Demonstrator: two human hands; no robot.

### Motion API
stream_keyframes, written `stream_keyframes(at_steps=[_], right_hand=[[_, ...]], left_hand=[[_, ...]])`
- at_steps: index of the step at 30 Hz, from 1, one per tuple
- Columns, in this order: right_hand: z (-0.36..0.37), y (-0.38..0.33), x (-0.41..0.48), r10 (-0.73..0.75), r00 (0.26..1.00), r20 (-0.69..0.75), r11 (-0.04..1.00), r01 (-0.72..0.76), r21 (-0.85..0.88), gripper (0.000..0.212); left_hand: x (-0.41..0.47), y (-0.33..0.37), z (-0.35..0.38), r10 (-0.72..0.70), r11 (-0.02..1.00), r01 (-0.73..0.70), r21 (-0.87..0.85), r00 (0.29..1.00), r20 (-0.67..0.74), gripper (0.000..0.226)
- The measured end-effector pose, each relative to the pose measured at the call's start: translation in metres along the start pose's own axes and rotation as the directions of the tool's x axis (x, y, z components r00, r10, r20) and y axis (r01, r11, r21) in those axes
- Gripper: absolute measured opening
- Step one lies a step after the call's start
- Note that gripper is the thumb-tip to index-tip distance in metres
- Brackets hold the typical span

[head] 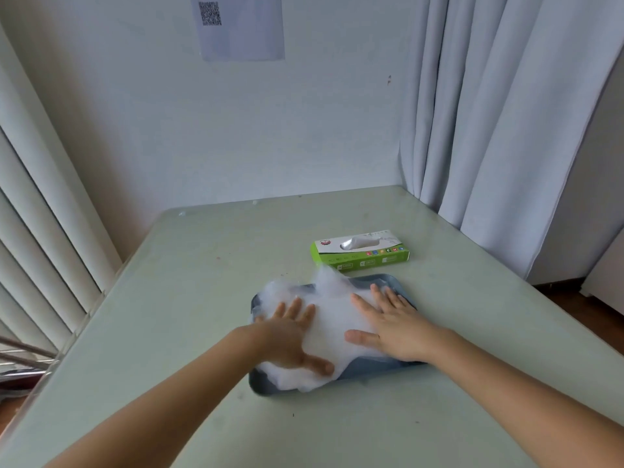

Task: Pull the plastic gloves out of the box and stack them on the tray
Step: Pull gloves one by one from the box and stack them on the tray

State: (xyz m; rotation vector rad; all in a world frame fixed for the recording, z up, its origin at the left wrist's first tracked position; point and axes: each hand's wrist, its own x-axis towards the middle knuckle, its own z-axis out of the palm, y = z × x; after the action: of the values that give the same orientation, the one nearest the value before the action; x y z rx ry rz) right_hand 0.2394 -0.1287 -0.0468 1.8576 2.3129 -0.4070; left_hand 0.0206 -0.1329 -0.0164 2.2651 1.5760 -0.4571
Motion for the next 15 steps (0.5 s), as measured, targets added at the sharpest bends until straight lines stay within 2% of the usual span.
stream_keyframes(at_steps=[2,3,5,7,9,11,14,15], right_hand=[[-0.007,-0.001,0.003,-0.022,0.996,-0.083,0.999,0.019,-0.03,0.09],[-0.014,0.0,0.01,-0.041,0.981,-0.19,0.999,0.039,-0.017,0.086],[-0.03,0.006,0.025,0.002,0.908,-0.419,0.989,0.06,0.135,0.052],[-0.047,0.014,0.045,0.114,0.845,-0.522,0.962,0.037,0.27,0.023],[-0.061,0.021,0.066,0.174,0.822,-0.542,0.957,-0.012,0.288,0.017],[-0.069,0.027,0.088,0.252,0.814,-0.523,0.94,-0.078,0.331,0.022],[-0.074,0.029,0.117,0.399,0.799,-0.449,0.891,-0.22,0.398,0.021],[-0.074,0.028,0.126,0.447,0.792,-0.417,0.863,-0.258,0.435,0.028]], left_hand=[[0.002,0.001,-0.024,-0.002,0.998,0.001,-0.061,1.0,-0.026,0.092],[0.008,-0.001,-0.038,-0.003,0.995,-0.009,-0.095,0.992,-0.126,0.078],[0.022,-0.003,-0.064,-0.022,0.983,-0.045,-0.179,0.934,-0.356,0.057],[0.041,-0.004,-0.083,-0.033,0.959,-0.109,-0.261,0.873,-0.486,0.045],[0.062,-0.001,-0.096,-0.013,0.94,-0.167,-0.299,0.854,-0.52,0.04],[0.083,0.004,-0.103,0.02,0.925,-0.214,-0.312,0.851,-0.524,0.043],[0.113,0.011,-0.101,0.071,0.935,-0.224,-0.276,0.878,-0.473,0.055],[0.123,0.012,-0.099,0.083,0.936,-0.223,-0.273,0.892,-0.444,0.06]])
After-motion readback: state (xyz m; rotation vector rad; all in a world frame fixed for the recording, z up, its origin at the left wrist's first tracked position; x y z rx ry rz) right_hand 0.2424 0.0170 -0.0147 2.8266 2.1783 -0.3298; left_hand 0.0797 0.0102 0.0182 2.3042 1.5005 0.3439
